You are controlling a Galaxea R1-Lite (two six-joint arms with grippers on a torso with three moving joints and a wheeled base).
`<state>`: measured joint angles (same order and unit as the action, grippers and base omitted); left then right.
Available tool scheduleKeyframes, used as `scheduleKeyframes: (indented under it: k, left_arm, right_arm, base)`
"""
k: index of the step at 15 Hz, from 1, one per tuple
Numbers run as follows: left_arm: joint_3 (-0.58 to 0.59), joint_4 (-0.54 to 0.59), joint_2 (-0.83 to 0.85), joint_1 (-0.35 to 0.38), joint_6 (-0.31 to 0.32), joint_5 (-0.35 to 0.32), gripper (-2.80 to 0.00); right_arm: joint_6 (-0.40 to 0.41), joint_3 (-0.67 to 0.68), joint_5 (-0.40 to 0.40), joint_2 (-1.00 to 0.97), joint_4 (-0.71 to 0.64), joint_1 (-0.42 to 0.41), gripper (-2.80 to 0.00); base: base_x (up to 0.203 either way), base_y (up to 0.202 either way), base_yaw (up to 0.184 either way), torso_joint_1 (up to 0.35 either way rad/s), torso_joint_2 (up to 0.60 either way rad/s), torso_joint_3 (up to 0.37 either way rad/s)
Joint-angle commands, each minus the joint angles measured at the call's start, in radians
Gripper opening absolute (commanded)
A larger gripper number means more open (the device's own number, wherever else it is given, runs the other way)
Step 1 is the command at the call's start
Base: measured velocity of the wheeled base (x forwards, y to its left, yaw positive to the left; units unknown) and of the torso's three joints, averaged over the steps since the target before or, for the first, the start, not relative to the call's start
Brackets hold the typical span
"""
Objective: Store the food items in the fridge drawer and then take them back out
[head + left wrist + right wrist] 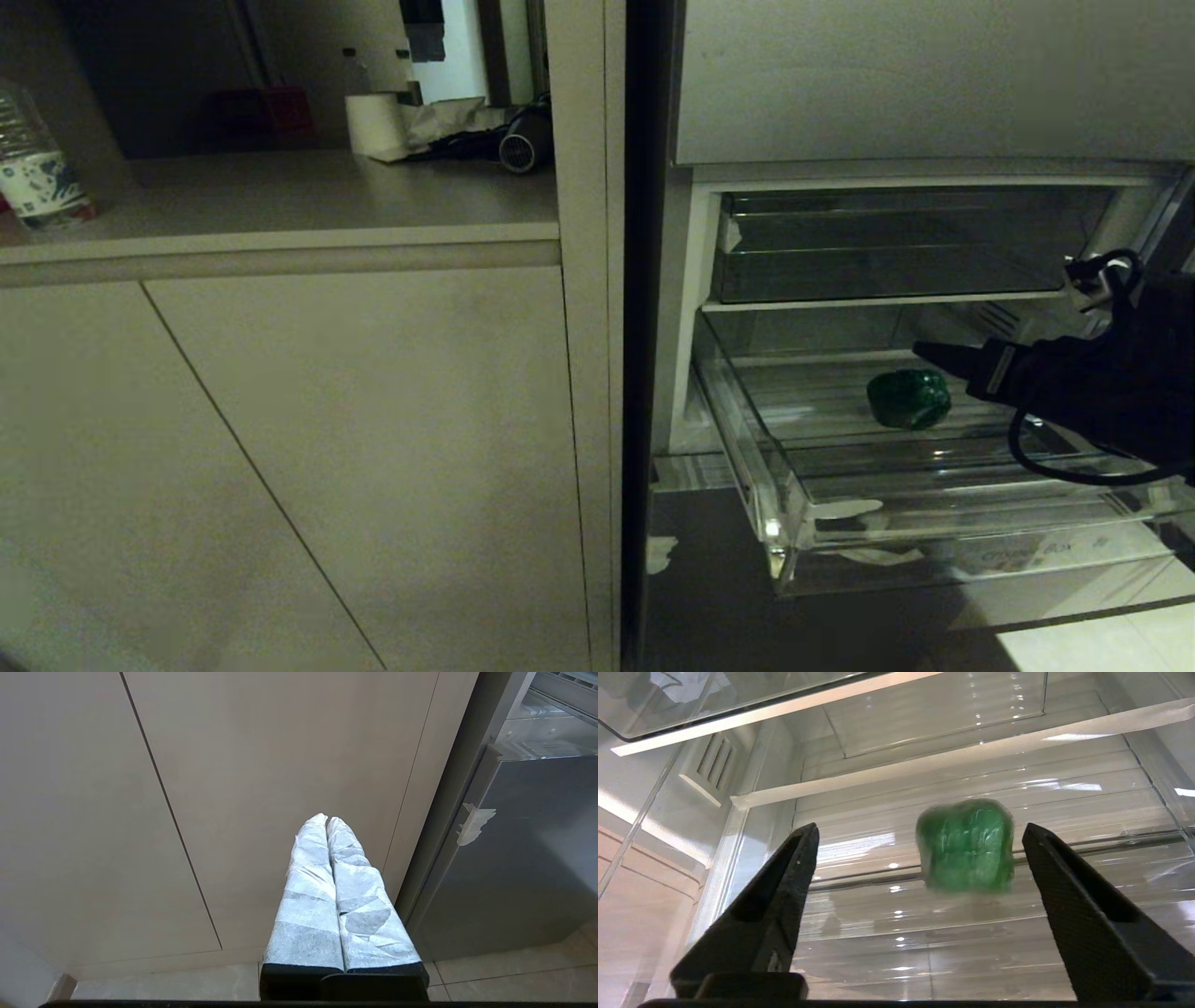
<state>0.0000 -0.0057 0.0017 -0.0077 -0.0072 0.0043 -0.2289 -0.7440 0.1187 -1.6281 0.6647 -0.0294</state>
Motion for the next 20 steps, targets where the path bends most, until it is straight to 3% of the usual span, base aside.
scheduleKeyframes:
  k: [1,4,7,13,16,20]
  left_arm:
    - [0.0,0.0,0.0,0.0,0.0,0.0,-2.8]
    - [0.0,0.0,0.0,0.0,0.0,0.0,-2.8]
    - [0.0,0.0,0.0,0.0,0.0,0.0,-2.8]
    - [0.0,0.0,0.0,0.0,0.0,0.0,-2.8]
    - [0.0,0.0,0.0,0.0,0.0,0.0,-2.8]
    - [0.0,0.0,0.0,0.0,0.0,0.0,-2.8]
  right_arm:
    - [-0.003,0.023,0.001,0.067,0.003,-0.001,-2.8]
    - [0.001,0.112,-0.004,0.293,-0.005,-0.001,-2.8]
    - [0.024,0.285,-0.009,0.633,-0.047,-0.009,-2.8]
    - [0.228,0.639,-0.014,1.29,-0.361,-0.027,-2.8]
    - [0.29,0.778,-0.114,1.363,-0.519,-0.03,-2.8]
    - [0.311,0.775,-0.119,1.437,-0.586,-0.005,-2.8]
  base:
    - [0.0,0.0,0.0,0.0,0.0,0.0]
    - [0.0,0.0,0.0,0.0,0.0,0.0]
    - [0.0,0.0,0.0,0.0,0.0,0.0]
    - [0.0,0.0,0.0,0.0,0.0,0.0]
    - [0.0,0.0,0.0,0.0,0.0,0.0]
    - [0.0,0.0,0.0,0.0,0.0,0.0]
